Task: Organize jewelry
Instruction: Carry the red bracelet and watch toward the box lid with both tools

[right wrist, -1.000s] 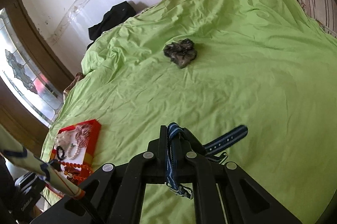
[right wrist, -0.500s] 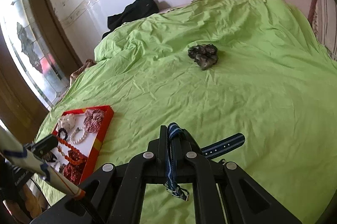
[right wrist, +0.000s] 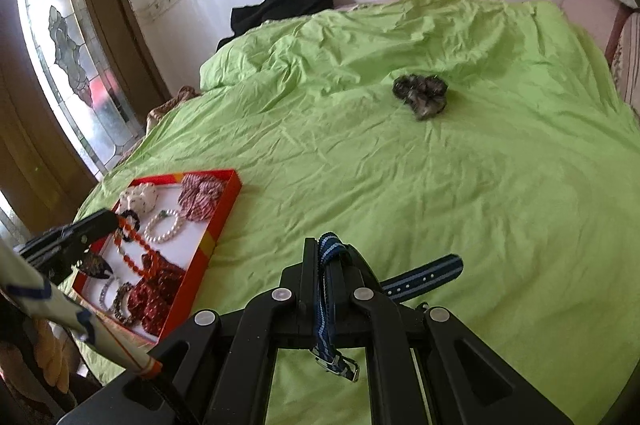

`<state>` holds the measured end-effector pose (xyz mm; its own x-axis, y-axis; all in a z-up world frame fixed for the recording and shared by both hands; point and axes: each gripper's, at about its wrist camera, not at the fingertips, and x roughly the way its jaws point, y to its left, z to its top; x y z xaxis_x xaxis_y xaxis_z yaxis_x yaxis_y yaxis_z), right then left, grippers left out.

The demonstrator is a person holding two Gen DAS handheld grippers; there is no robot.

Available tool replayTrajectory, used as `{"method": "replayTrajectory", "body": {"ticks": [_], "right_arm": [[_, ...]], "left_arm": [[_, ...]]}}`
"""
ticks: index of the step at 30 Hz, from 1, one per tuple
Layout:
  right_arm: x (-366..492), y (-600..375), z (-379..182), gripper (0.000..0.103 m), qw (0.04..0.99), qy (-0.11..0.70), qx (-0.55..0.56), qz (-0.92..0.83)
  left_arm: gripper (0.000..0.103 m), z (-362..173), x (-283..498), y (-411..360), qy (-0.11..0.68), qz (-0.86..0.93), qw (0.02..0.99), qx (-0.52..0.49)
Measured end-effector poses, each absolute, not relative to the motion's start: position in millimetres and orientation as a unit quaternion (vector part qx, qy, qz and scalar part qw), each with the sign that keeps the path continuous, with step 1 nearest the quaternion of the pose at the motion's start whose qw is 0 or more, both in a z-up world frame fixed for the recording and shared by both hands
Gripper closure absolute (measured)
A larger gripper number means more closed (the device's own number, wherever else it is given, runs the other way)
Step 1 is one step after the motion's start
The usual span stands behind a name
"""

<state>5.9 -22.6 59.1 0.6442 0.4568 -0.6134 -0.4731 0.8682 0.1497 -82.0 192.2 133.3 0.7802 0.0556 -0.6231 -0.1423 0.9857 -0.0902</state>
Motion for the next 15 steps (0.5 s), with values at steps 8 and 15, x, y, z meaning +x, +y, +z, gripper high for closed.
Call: {"method": "replayTrajectory", "body": {"ticks": [8, 15], "right_arm": [[-7, -1, 61, 0.1, 0.902, 0.339, -0.016, 0.269], [-22, 22, 78, 0.1, 0.901, 0.326, -0.037, 0.282]], "left_arm": [[0.096, 133, -86, 210, 0.328, 0.062, 0.939, -0.082], [0.096, 138, -92, 222, 0.323, 0.075, 0.94, -0.085]]}}
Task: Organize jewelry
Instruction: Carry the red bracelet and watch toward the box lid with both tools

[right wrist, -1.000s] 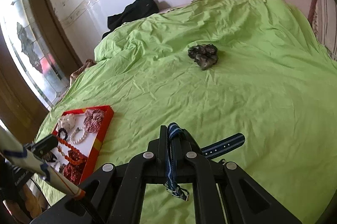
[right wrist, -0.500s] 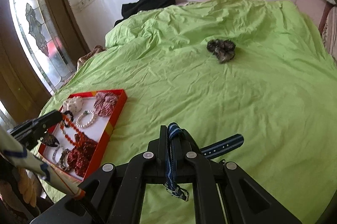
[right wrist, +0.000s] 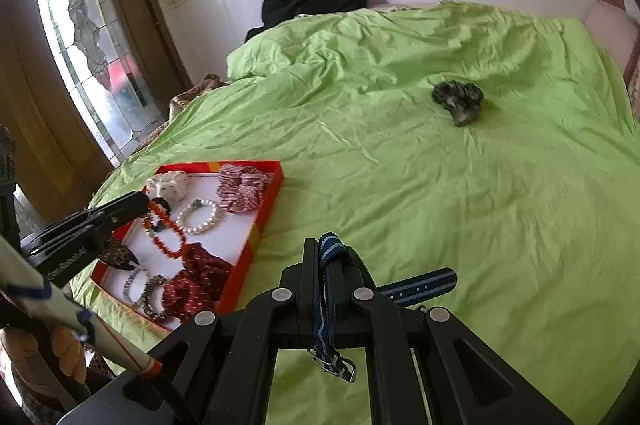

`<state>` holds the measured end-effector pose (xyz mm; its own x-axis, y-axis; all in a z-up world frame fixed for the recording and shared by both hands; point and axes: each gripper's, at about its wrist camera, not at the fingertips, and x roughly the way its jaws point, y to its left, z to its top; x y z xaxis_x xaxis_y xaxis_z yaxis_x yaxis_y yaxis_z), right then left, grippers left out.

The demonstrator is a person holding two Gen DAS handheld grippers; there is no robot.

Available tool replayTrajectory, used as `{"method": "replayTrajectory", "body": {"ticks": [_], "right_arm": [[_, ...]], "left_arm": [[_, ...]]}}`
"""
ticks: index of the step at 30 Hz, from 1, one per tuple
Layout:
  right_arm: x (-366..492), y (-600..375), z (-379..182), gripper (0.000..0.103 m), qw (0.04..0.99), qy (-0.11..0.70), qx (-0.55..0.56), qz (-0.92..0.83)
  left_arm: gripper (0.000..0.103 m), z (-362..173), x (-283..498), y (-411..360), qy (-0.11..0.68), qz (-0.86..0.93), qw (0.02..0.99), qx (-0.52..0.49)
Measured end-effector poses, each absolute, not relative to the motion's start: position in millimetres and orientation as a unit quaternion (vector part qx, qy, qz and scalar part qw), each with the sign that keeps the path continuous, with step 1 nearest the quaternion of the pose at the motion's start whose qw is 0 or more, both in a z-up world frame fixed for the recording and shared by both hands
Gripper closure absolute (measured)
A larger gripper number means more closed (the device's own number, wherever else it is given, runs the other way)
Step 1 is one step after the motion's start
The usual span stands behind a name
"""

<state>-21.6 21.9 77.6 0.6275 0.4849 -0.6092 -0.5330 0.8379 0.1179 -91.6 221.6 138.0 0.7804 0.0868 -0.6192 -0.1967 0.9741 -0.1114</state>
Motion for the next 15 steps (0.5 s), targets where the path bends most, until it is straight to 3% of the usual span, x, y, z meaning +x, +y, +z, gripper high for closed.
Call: {"method": "replayTrajectory", "body": {"ticks": [15], "right_arm": [[-37, 80, 102, 0.099, 0.897, 0.311, -0.075, 0.306]], "left_arm": [[0.096, 129, -93, 273, 0.334, 0.101, 0.929, -0.126]]}}
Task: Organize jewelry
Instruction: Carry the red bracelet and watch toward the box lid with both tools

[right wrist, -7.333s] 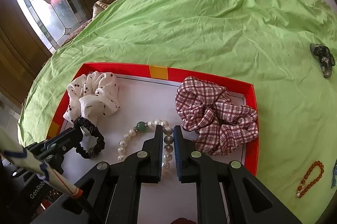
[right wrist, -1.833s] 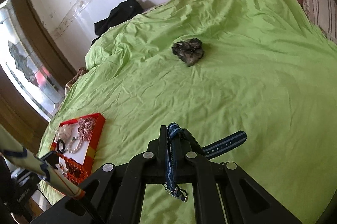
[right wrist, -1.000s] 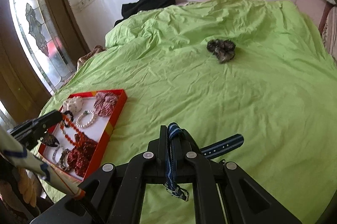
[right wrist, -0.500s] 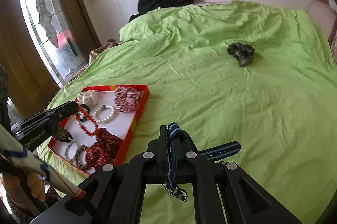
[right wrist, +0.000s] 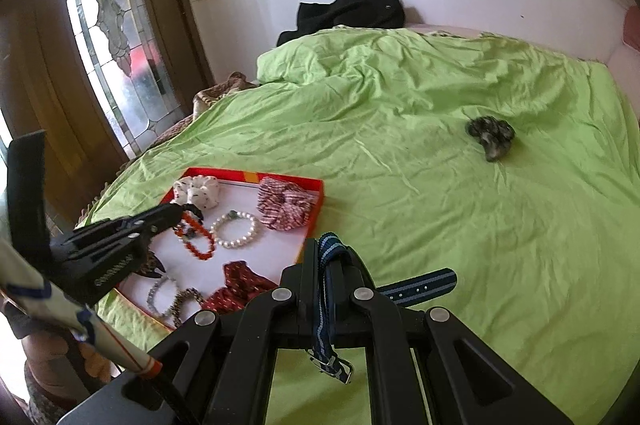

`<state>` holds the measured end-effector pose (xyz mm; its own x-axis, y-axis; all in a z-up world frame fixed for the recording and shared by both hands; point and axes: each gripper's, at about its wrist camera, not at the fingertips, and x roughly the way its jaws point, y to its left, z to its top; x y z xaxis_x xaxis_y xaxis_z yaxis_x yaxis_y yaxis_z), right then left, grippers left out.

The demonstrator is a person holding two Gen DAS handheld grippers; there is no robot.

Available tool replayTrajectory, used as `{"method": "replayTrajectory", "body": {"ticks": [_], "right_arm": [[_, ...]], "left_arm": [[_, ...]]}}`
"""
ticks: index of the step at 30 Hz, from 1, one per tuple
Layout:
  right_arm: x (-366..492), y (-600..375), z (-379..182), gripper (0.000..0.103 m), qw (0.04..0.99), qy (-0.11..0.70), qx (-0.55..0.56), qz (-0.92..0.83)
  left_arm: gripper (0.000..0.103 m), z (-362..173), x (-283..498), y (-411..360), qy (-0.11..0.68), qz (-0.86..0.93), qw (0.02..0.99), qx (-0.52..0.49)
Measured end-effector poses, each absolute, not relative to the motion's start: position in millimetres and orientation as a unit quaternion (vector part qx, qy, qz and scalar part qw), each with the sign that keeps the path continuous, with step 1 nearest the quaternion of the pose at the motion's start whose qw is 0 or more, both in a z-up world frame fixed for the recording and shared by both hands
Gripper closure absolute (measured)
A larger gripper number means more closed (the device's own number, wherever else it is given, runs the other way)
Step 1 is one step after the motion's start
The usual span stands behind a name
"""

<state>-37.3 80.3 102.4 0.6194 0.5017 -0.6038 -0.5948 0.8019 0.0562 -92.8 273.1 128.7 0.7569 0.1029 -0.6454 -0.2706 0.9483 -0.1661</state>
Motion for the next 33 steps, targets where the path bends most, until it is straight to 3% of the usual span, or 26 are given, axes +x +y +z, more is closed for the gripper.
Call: {"method": "replayTrajectory", "body": {"ticks": [19, 33], "right_arm": [[-32, 170, 92, 0.099, 0.862, 0.331, -0.107, 0.37], [8, 198, 55, 0.099, 0.849, 0.375, -0.101, 0.36]], "left_arm": [[0.096, 110, -92, 348, 0.352, 0.108, 0.904, -0.22], [0.096, 95, -86, 342, 0.381, 0.107, 0.895, -0.204]]}}
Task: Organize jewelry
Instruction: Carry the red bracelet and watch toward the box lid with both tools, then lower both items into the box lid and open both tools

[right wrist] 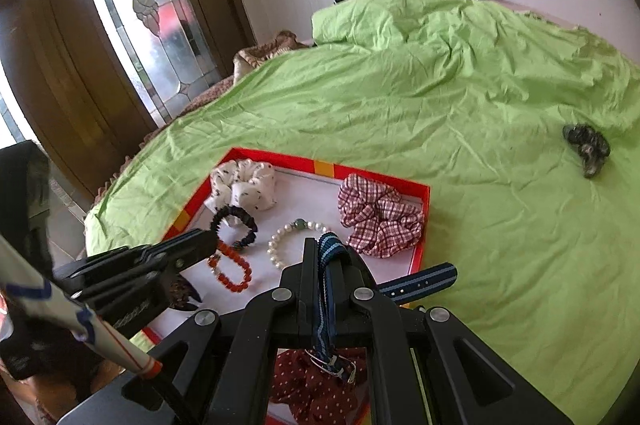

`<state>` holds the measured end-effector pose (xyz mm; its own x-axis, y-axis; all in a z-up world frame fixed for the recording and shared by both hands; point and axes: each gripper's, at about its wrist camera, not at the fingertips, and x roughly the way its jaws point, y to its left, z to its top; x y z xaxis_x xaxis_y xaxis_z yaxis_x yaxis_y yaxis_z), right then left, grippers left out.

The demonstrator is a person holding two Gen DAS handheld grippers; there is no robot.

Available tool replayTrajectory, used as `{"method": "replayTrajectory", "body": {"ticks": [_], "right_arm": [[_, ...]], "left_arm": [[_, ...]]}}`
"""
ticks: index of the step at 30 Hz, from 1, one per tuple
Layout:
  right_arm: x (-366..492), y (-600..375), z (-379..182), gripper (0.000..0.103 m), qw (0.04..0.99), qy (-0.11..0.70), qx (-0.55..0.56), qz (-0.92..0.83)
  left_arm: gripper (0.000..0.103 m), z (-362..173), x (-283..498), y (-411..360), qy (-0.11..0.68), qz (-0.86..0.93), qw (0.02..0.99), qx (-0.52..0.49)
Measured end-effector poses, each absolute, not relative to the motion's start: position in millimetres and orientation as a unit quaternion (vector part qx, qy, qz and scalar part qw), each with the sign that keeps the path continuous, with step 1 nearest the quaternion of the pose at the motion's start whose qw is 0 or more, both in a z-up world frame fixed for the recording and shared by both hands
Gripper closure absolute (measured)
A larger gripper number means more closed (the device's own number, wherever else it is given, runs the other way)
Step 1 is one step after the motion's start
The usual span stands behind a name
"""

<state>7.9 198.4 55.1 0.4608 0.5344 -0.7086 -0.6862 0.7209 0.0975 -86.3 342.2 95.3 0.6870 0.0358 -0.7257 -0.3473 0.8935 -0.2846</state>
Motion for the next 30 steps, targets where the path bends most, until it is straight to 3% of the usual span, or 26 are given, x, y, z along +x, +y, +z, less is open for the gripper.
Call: {"method": "replayTrajectory", "body": {"ticks": [30], "right_arm": [[39, 216, 0, 0.099, 0.819, 0.439, -0.079, 0.361]], "left_arm": [[0.096, 57, -71, 350, 0.44, 0.142, 0.864, -0.2]]}}
